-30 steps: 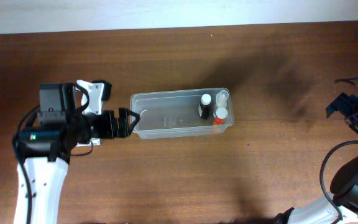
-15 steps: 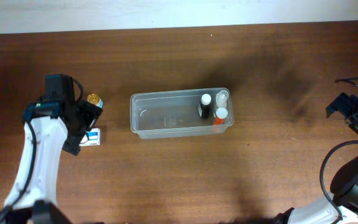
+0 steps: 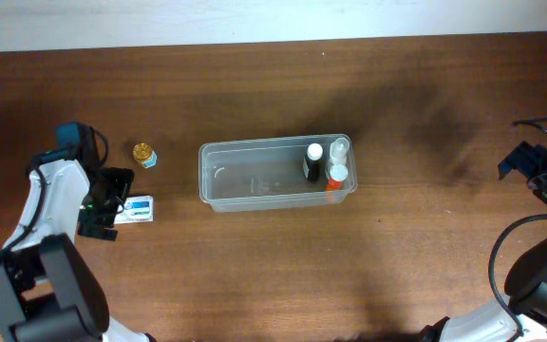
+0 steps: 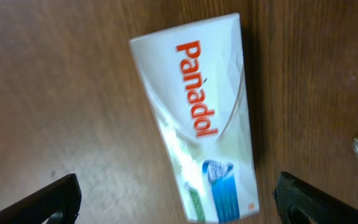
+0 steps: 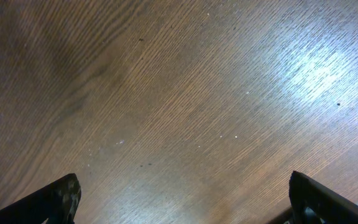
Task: Pack container
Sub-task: 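Move the left gripper down onto the white Panadol box and grasp it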
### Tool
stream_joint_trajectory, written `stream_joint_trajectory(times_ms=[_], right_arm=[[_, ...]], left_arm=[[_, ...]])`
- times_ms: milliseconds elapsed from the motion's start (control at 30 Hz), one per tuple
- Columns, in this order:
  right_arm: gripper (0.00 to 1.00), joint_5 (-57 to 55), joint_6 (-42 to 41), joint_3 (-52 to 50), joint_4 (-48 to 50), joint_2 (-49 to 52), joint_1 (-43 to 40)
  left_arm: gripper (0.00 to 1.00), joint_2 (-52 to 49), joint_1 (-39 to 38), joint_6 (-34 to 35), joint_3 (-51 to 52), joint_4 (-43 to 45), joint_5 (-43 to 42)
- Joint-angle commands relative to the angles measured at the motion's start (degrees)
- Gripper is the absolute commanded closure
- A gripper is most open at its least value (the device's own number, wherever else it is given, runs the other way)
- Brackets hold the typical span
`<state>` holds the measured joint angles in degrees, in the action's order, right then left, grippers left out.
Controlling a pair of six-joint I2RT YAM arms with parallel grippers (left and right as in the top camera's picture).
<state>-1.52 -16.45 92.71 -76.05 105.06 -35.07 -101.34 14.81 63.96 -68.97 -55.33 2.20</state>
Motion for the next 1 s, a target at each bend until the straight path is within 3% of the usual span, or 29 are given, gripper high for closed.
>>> stream_joint_trajectory(times_ms=[0,300,533,700,867,967], right_arm=[[0.02,-0.5,-0.1,-0.1,0.0,-0.7,-0.2],[0.02,-0.5,-0.1,-0.1,0.0,-0.7,-0.2],[0.02,-0.5,-0.1,-0.1,0.0,-0.7,-0.2],[0.02,-0.5,-0.1,-0.1,0.0,-0.7,-0.2],[0.02,-0.5,-0.2,-0.1,0.0,-0.7,-0.2],[0.02,-0.5,-0.1,-0.1,0.0,-0.7,-0.2]], left_arm=[[0.01,-4.4,0.2,0.9,-0.8,2.1,0.4],[0.01,-10.2,0.2,0.9,-0.8,7.3,0.4],[0.01,-11.5,0.2,-1.4,-0.8,5.3,0.4],[0.01,-11.5,0.2,-10.7,-0.8,2.6,0.4],[0.24,-11.5,0.2,-22.5,-0.8,2.3,0.4],[0.27,-11.5,0.2,-23.3,-0.8,2.4,1.4]])
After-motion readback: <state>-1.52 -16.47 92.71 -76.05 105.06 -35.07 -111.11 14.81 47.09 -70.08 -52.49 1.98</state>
